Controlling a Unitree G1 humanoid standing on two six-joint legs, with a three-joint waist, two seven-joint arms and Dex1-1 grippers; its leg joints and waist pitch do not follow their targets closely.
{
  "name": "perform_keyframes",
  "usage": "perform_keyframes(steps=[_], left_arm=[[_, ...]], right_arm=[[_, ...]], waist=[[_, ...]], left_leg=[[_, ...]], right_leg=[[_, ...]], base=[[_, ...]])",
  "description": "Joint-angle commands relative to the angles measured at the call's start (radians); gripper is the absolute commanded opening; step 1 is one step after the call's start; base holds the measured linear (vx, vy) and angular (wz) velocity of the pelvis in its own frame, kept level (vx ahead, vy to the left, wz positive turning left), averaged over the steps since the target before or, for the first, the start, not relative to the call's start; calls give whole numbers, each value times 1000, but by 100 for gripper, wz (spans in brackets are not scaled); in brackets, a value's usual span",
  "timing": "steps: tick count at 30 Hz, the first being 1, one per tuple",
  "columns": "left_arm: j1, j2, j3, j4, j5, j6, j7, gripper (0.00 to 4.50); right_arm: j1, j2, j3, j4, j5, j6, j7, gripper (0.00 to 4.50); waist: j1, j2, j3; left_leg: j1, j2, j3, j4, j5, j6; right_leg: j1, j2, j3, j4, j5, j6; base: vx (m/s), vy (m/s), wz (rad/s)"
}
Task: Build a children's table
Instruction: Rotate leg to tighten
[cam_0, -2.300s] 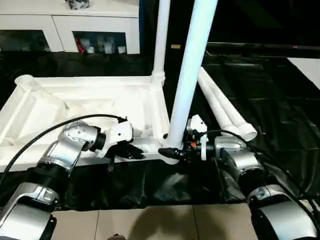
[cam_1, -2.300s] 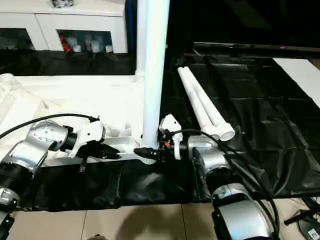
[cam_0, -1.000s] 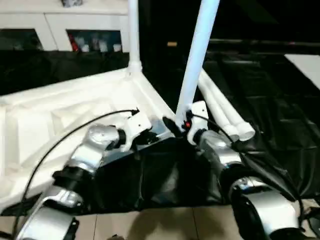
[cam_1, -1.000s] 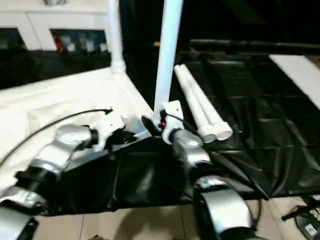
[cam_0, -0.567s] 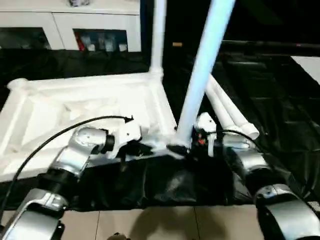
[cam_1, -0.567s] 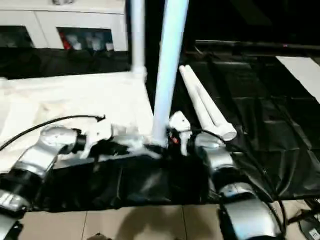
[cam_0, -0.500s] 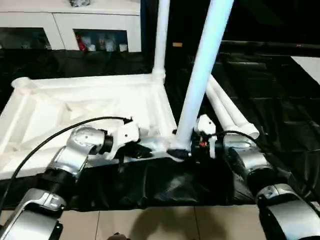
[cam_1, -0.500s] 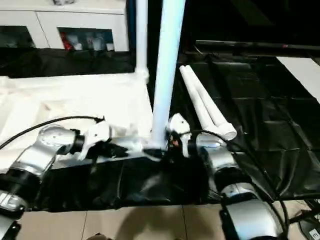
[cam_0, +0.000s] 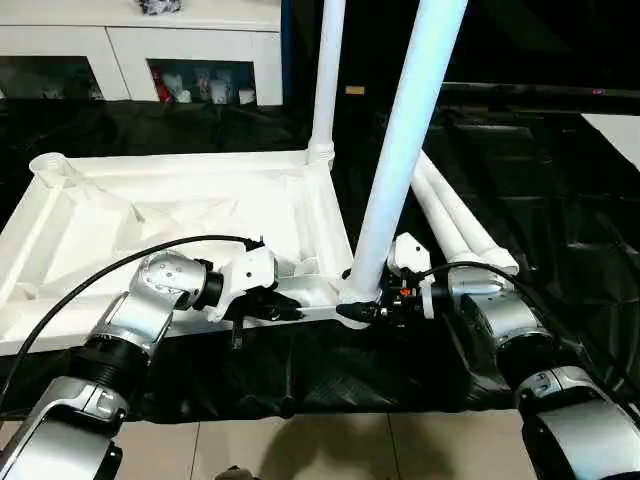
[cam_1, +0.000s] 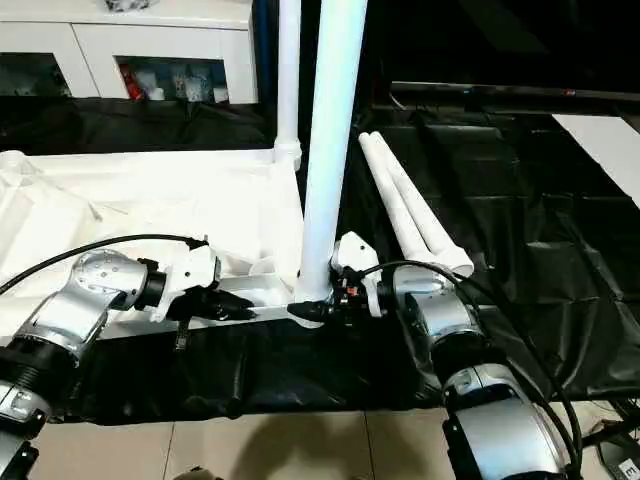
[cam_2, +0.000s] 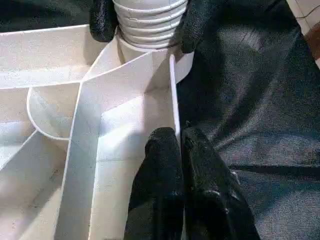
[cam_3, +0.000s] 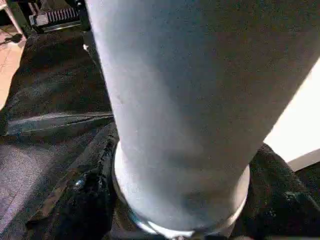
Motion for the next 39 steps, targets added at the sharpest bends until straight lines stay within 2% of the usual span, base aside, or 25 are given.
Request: perform_keyframes(steps=[1, 4, 5, 6, 7, 9, 10, 11, 12, 13, 14, 15, 17, 21, 22, 23, 24, 28, 29, 31, 33, 34, 36, 38, 39], left_arm=[[-6, -20, -54, 4, 10, -2, -37, 0], [-7, -29, -49, 6, 13, 20, -14, 0], [-20, -47, -44, 22, 31, 52, 38, 0], [-21, -49, -44, 23, 33, 53, 41, 0], [-36, -75, -35, 43, 42, 75, 96, 0], [-59, -120, -21, 68, 51, 118, 178, 0], [-61, -123, -20, 70, 52, 121, 183, 0], [-70, -139, -20, 80, 59, 125, 210, 0], [-72, -142, -20, 82, 60, 126, 215, 0], [-85, -169, -20, 97, 67, 140, 257, 0], [-108, -220, -18, 121, 77, 167, 331, 0], [-118, -242, -18, 131, 82, 176, 362, 0], [-128, -267, -18, 142, 87, 186, 397, 0], [-135, -299, -34, 144, 102, 177, 415, 0], [-134, -297, -40, 142, 107, 172, 408, 0], [-134, -297, -43, 142, 110, 170, 404, 0], [-132, -292, -47, 141, 117, 162, 395, 0], [-126, -276, -47, 138, 119, 151, 374, 0], [-118, -256, -47, 134, 117, 133, 354, 0], [-107, -235, -46, 125, 109, 120, 323, 0], [-91, -202, -47, 112, 98, 97, 278, 0], [-91, -202, -47, 112, 98, 97, 278, 0], [-71, -156, -49, 91, 86, 57, 210, 0], [-64, -138, -48, 79, 77, 47, 177, 0], [-59, -126, -47, 72, 72, 38, 155, 0]], right_arm=[[24, 17, 19, -6, 0, 35, 6, 289], [29, 30, 6, -2, 2, 57, -36, 278], [26, 54, -17, 14, 2, 88, -122, 277], [26, 56, -18, 15, 2, 90, -127, 277], [20, 82, -36, 32, -8, 92, -234, 276], [10, 122, -64, 64, -14, 98, -379, 275], [9, 125, -65, 66, -14, 99, -389, 275], [5, 140, -74, 79, -12, 104, -437, 275], [4, 143, -76, 81, -12, 105, -446, 274], [-8, 170, -91, 101, -8, 114, -526, 274], [-33, 221, -117, 139, -1, 125, -671, 274], [-45, 243, -125, 156, 0, 128, -733, 274], [-60, 269, -133, 174, -2, 128, -801, 274], [-87, 317, -136, 205, -13, 112, -875, 274], [-89, 323, -144, 206, -4, 109, -863, 274], [-90, 326, -149, 206, 0, 107, -857, 330], [-91, 330, -159, 203, 8, 95, -843, 344], [-91, 325, -173, 190, 24, 80, -791, 364], [-87, 305, -160, 178, 14, 71, -749, 379], [-81, 280, -145, 164, 5, 67, -693, 399], [-74, 238, -113, 150, -11, 55, -609, 399], [-74, 238, -113, 150, -11, 55, -609, 399], [-60, 177, -68, 120, -19, 45, -455, 399], [-52, 151, -49, 100, -16, 44, -372, 399], [-46, 133, -38, 84, -16, 42, -310, 399]], waist=[[0, 11, -65], [-1, 12, -66], [-2, 11, -63], [-2, 11, -60], [-6, 9, -54], [-7, 8, -49], [-9, 8, -46], [-11, 5, -44], [-11, 6, -44], [-11, 12, -46], [-16, 10, -46], [-17, 14, -47], [-17, 11, -51], [-20, 12, -55], [-20, 12, -55], [-21, 11, -57], [-21, 15, -57], [-20, 14, -57], [-21, 11, -56], [-22, 13, -58], [-25, 13, -61], [-25, 13, -63], [-23, 14, -67], [-20, 15, -69], [-19, 14, -68]], left_leg=[[2, 41, -6, -64, -127, 60], [1, 41, -6, -64, -116, 60], [1, 41, -5, -66, -127, 55], [2, 41, -6, -69, -141, 51], [6, 41, -7, -75, -190, 32], [16, 39, -11, -79, -251, -6], [19, 38, -14, -80, -281, -17], [19, 36, -17, -83, -306, -20], [20, 37, -19, -85, -311, -20], [21, 38, -20, -86, -315, -23], [23, 37, -19, -87, -315, -31], [25, 37, -19, -87, -313, -39], [19, 34, -18, -85, -303, -28], [15, 32, -14, -83, -264, -18], [15, 32, -12, -82, -253, -9], [11, 32, -13, -82, -235, -1], [11, 32, -12, -83, -226, 4], [12, 34, -12, -83, -225, 11], [10, 34, -11, -84, -224, 13], [7, 34, -12, -83, -219, 21], [5, 35, -11, -81, -188, 27], [2, 35, -10, -78, -163, 37], [0, 37, -8, -72, -125, 60], [-4, 39, -5, -67, -84, 82], [-3, 39, -5, -67, -80, 88]], right_leg=[[59, -70, 63, -64, -28, -267], [59, -70, 64, -63, -16, -268], [58, -69, 63, -65, -33, -265], [56, -68, 63, -69, -59, -261], [52, -70, 63, -81, -155, -240], [48, -78, 66, -98, -312, -201], [46, -82, 67, -107, -389, -176], [46, -79, 65, -113, -439, -152], [45, -81, 65, -113, -451, -145], [45, -81, 66, -113, -448, -143], [40, -77, 67, -112, -422, -146], [38, -76, 68, -111, -413, -148], [44, -77, 67, -111, -375, -152], [47, -74, 69, -101, -273, -177], [48, -74, 68, -101, -257, -179], [51, -74, 68, -97, -229, -183], [52, -72, 68, -97, -209, -187], [53, -73, 67, -98, -211, -195], [54, -73, 67, -97, -211, -196], [57, -73, 66, -94, -196, -201], [59, -73, 66, -89, -150, -214], [62, -73, 65, -85, -109, -225], [64, -72, 64, -76, -32, -248], [65, -68, 63, -65, 44, -262], [64, -67, 62, -66, 52, -266]], base=[[0, 0, 0], [0, 0, 0], [0, 0, 0], [0, 0, 0], [0, 0, 0], [0, 0, 0], [0, 0, 0], [0, 0, 0], [0, 0, 0], [0, 0, 0], [0, 0, 0], [0, 0, 0], [0, 0, 0], [0, 0, 0], [0, 0, 0], [0, 0, 0], [0, 0, 0], [0, 0, 0], [0, 0, 0], [0, 0, 0], [0, 0, 0], [0, 0, 0], [0, 0, 0], [0, 0, 0], [0, 0, 0]])
